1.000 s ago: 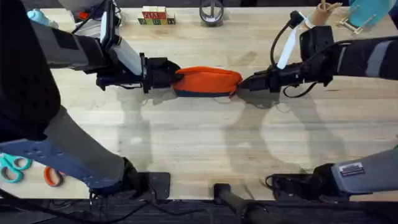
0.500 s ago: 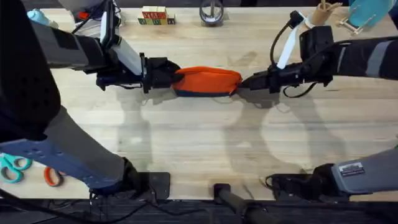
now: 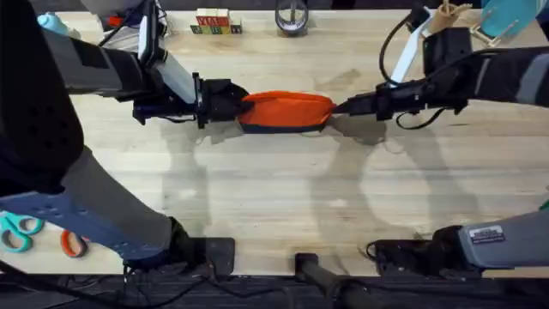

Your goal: Unzip the bag, pick up the pens from the table one at a time and place them inside, then zip the bag closed.

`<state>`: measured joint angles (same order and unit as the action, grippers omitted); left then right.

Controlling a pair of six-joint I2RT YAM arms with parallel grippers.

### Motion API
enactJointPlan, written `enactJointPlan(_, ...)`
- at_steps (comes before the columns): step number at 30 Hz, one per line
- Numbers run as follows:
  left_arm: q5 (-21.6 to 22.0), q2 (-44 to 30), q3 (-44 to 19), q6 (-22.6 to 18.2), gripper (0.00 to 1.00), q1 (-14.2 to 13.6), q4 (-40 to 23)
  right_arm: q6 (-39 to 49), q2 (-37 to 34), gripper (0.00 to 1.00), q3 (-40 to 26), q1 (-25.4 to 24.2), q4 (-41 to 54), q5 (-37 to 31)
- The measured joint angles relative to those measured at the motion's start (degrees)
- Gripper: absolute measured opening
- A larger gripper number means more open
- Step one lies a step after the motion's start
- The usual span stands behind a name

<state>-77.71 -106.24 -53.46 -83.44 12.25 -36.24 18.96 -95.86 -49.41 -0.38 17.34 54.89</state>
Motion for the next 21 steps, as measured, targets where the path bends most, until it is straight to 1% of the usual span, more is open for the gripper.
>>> enactJointPlan(9, 0.17, 0.00, -0.12, 0.00, 0.041, 0.00, -0.04, -0.61, 5.85, 0.031, -0.63, -1.56, 2.39, -1.09)
enactJointPlan(21, 0.17, 0.00, -0.15, 0.00, 0.041, 0.00, -0.04, -0.75, 9.44, 0.030, -0.68, -1.56, 4.14, -1.33)
